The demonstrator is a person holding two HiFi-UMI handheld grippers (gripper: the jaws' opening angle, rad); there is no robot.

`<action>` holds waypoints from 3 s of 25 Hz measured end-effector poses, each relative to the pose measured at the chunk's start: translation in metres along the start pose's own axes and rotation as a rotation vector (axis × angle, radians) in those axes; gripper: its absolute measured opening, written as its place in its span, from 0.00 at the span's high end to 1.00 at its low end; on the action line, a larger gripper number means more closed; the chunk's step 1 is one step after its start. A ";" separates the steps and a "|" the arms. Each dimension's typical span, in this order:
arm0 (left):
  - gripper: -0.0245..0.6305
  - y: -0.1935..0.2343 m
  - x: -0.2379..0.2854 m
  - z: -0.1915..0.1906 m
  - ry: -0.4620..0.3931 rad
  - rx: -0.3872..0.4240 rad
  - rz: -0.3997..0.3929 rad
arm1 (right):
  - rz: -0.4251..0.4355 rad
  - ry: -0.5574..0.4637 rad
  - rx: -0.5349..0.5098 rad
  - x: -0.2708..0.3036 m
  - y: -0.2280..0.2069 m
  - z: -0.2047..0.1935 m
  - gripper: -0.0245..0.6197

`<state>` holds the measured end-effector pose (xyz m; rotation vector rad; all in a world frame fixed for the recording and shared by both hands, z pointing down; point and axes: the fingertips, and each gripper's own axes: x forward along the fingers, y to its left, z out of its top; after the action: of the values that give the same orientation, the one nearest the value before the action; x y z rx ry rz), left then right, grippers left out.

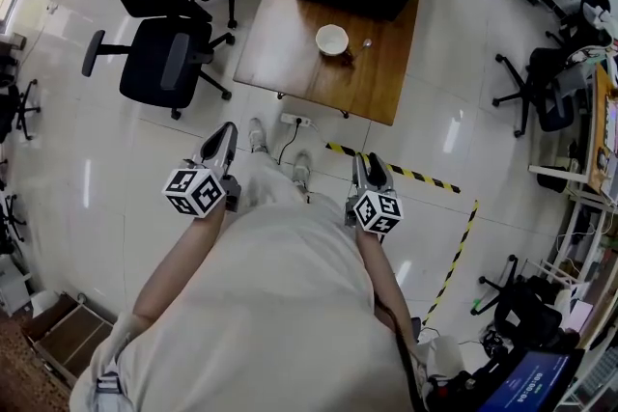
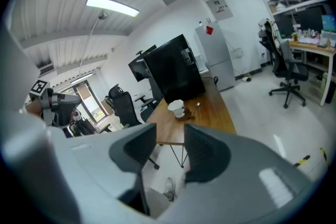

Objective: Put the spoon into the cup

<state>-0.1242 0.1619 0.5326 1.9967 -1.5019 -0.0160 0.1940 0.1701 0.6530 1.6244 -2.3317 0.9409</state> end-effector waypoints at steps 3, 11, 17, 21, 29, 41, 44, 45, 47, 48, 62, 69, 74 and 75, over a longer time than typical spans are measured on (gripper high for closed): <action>0.96 0.008 0.010 0.002 0.012 -0.006 -0.009 | -0.013 0.023 -0.015 0.006 0.005 -0.003 0.71; 0.96 0.031 0.062 0.032 0.079 -0.018 -0.097 | -0.097 0.013 0.030 0.037 0.013 0.018 0.71; 0.96 0.042 0.110 0.072 0.132 0.025 -0.205 | -0.134 -0.022 0.067 0.079 0.042 0.044 0.71; 0.96 0.047 0.143 0.097 0.168 0.051 -0.289 | -0.180 -0.044 0.087 0.101 0.053 0.059 0.71; 0.96 0.069 0.194 0.119 0.237 0.086 -0.402 | -0.285 -0.051 0.121 0.129 0.066 0.069 0.71; 0.96 0.075 0.234 0.128 0.335 0.162 -0.570 | -0.422 -0.091 0.165 0.150 0.073 0.065 0.71; 0.96 0.075 0.238 0.133 0.338 0.172 -0.582 | -0.439 -0.093 0.191 0.155 0.070 0.061 0.71; 0.96 0.075 0.238 0.133 0.340 0.171 -0.586 | -0.442 -0.087 0.192 0.157 0.069 0.059 0.71; 0.96 0.070 0.234 0.132 0.344 0.172 -0.600 | -0.449 -0.069 0.181 0.160 0.064 0.057 0.71; 0.96 0.067 0.233 0.131 0.347 0.179 -0.611 | -0.455 -0.060 0.174 0.163 0.059 0.057 0.71; 0.96 0.070 0.247 0.137 0.316 0.154 -0.514 | -0.425 0.060 0.102 0.222 -0.018 0.052 0.71; 0.96 0.071 0.255 0.134 0.285 0.211 -0.424 | -0.370 0.239 0.035 0.280 -0.060 0.011 0.71; 0.96 0.066 0.250 0.126 0.275 0.270 -0.376 | -0.365 0.325 -0.006 0.317 -0.087 -0.014 0.70; 0.96 0.066 0.248 0.125 0.274 0.281 -0.367 | -0.363 0.334 -0.014 0.324 -0.091 -0.016 0.70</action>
<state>-0.1408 -0.1223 0.5524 2.3618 -0.9960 0.3191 0.1406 -0.0981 0.8497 1.6576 -1.7501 1.0154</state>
